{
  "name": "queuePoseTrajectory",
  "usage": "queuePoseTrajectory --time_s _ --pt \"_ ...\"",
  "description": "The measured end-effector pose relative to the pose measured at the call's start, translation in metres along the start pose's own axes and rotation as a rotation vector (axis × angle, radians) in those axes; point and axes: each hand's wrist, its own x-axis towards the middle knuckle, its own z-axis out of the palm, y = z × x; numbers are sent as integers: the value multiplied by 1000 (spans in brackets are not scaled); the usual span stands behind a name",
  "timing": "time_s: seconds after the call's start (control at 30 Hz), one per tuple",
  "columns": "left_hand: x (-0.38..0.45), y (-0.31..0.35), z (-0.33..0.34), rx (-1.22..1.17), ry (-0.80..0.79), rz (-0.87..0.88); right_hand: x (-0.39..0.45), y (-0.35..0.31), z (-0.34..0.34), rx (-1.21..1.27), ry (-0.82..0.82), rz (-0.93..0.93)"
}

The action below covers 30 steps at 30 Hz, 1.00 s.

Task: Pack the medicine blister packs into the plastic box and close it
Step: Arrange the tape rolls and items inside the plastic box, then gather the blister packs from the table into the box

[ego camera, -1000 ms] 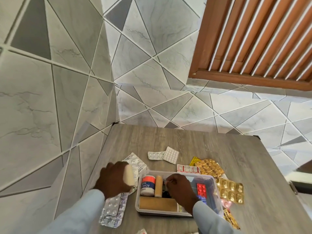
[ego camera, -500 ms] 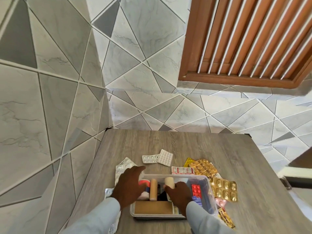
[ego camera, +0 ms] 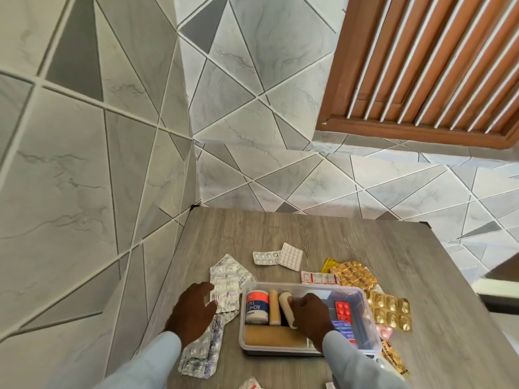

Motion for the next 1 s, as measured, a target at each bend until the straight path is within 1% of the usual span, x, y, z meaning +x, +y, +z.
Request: queuePoseTrajectory --time_s 0.1,0.2,0.3,0.4,0.5,0.6,0.67,0.73,0.77,0.8,0.83,0.9,0.97,1.0 --pt "3 2 2 -10 -3 15 1 2 1 51 -77 -6" --pt "6 8 5 -11 -9 36 -9 -2 -2 17 -109 -44" --pt "7 14 9 -38 -18 55 -17 -6 -4 -51 -52 -82" --pt "5 19 17 -61 -26 70 -23 -5 -2 -177 -20 -107" --pt "0 20 22 -57 -36 55 -25 -3 1 -191 -10 -120" --pt "-3 11 22 -61 -17 7 -24 -1 1 -190 -17 -150" --pt "-5 1 17 -53 17 -49 -24 -1 4 -187 45 -189" --pt "-7 -11 9 -31 79 -143 -26 -7 8 -192 154 -283" --pt "-8 -18 5 -23 103 -204 -29 -14 10 -183 189 -360" --pt "-10 -23 1 -12 110 -270 -33 -24 14 -168 191 -438" --pt "-13 -30 -3 4 96 -337 -38 -37 19 -153 165 -521" --pt "-19 -38 -5 45 32 -425 -53 -64 30 -82 47 -646" --pt "-25 -41 1 81 -24 -446 -71 -85 45 -28 -96 -717" --pt "-27 -42 5 93 -41 -446 -82 -94 54 -50 -174 -720"
